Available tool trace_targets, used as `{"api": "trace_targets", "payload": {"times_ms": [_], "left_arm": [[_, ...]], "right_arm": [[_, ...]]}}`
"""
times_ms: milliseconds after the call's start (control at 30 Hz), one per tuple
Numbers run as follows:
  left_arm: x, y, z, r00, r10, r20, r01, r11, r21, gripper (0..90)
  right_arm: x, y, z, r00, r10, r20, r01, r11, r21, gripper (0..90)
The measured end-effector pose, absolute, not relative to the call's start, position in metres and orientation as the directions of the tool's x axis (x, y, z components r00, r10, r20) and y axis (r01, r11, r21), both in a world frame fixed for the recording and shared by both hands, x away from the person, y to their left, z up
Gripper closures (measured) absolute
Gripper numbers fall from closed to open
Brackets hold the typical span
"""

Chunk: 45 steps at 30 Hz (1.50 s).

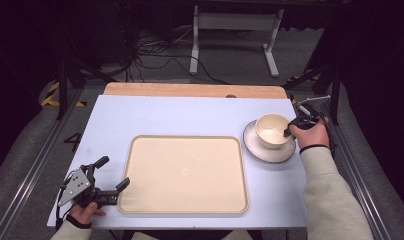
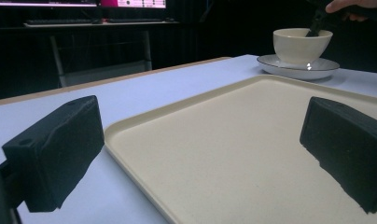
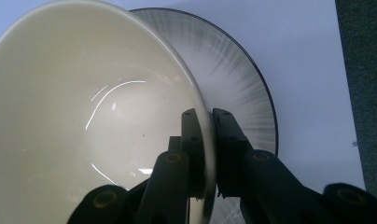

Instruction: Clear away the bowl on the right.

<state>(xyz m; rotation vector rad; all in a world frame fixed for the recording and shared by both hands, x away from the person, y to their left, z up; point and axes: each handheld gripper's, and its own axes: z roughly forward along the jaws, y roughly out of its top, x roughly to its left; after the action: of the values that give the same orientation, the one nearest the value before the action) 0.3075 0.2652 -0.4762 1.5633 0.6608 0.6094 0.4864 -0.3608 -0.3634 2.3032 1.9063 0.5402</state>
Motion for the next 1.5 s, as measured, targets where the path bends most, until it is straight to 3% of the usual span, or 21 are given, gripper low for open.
{"api": "trace_targets", "payload": {"times_ms": [900,1500], "left_arm": [[0.307,0.265,-0.476,0.695,0.719,0.007,0.061,-0.068,0.996,0.2],[0.307,0.265,-0.476,0.695,0.719,0.008,0.061,-0.069,0.996,0.2]], "right_arm": [[0.462,-0.334,-0.312,0.039,0.979,0.200,0.926,-0.111,0.361,82.7],[0.441,-0.266,-0.300,-0.110,0.972,0.210,0.930,0.027,0.366,82.3]]}}
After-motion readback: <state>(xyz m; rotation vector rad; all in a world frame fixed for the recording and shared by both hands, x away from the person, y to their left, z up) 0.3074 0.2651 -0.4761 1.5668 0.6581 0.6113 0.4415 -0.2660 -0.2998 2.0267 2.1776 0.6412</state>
